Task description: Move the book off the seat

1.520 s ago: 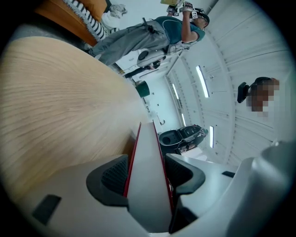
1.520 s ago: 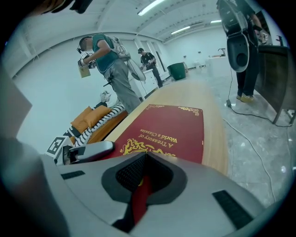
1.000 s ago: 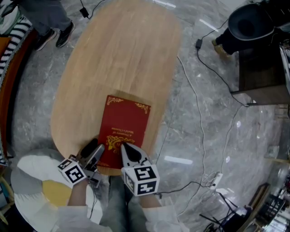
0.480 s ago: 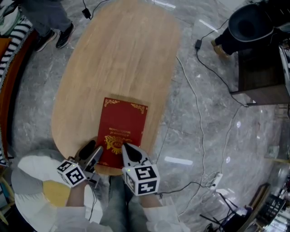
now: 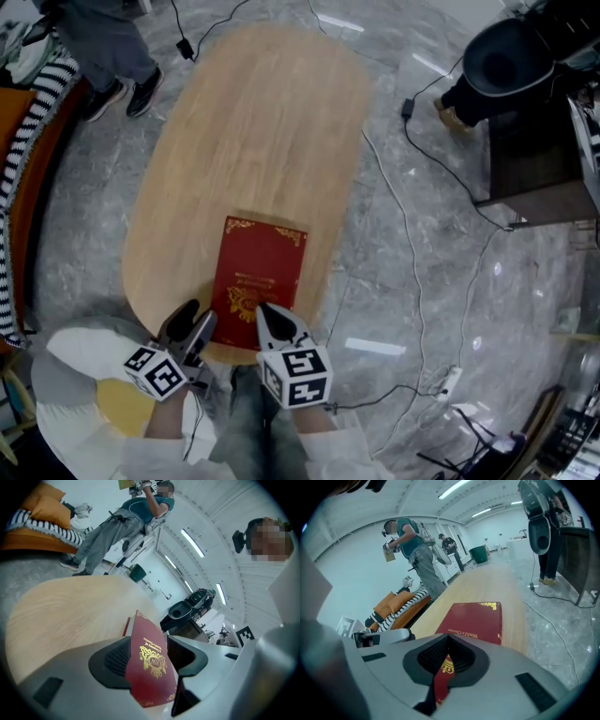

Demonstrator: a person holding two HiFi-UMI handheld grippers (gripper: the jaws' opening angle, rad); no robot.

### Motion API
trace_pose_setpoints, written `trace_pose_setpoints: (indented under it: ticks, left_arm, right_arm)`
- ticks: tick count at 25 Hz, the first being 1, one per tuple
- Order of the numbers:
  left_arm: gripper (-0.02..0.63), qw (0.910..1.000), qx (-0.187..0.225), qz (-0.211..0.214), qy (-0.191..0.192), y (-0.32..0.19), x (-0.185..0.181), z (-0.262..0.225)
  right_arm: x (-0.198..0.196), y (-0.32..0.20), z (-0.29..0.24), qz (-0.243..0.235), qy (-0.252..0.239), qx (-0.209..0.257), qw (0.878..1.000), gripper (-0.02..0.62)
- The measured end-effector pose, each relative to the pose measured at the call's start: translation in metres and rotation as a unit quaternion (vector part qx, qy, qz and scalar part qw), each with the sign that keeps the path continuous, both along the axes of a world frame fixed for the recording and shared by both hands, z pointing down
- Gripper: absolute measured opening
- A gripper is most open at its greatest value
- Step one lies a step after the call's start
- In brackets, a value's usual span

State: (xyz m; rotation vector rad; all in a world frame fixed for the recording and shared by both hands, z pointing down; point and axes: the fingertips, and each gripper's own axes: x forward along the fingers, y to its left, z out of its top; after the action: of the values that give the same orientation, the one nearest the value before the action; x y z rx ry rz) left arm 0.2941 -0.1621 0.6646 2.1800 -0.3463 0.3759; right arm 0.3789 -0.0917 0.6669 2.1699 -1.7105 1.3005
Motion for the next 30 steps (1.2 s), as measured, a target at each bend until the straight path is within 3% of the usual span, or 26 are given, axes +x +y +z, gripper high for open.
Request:
trace_pose_setpoints:
  ticks: [4, 11, 18, 23, 30]
  left_arm:
    - [0.241, 0.9988, 0.044, 0.01, -0.016, 0.004, 0.003, -0.036]
    - [0.189, 0.9985, 0.052, 0.017, -0.007, 0.005, 0.022, -0.108]
    - [0.164, 0.9927, 0.101, 0.066, 0.008, 0.032, 0.03, -0.184]
    - [0.072, 0.9911, 0.116, 0.057, 0.031, 0.05, 0.024, -0.249]
    - [0.018, 0.9852, 0.144, 0.07, 0.062, 0.063, 0.016, -0.309]
  right_arm:
    - [-0.001, 0.0, -0.033, -0.001, 0.009, 0.008, 1.0, 0.012]
    - [0.008, -0.006, -0.104, -0.001, 0.035, 0.033, 0.999, 0.012]
    - [0.004, 0.004, -0.179, -0.016, 0.07, 0.068, 0.995, 0.012]
    - [-0.001, 0.012, -0.258, -0.037, 0.113, 0.107, 0.987, 0.012]
    - [-0.017, 0.015, -0.333, -0.063, 0.175, 0.157, 0.97, 0.012]
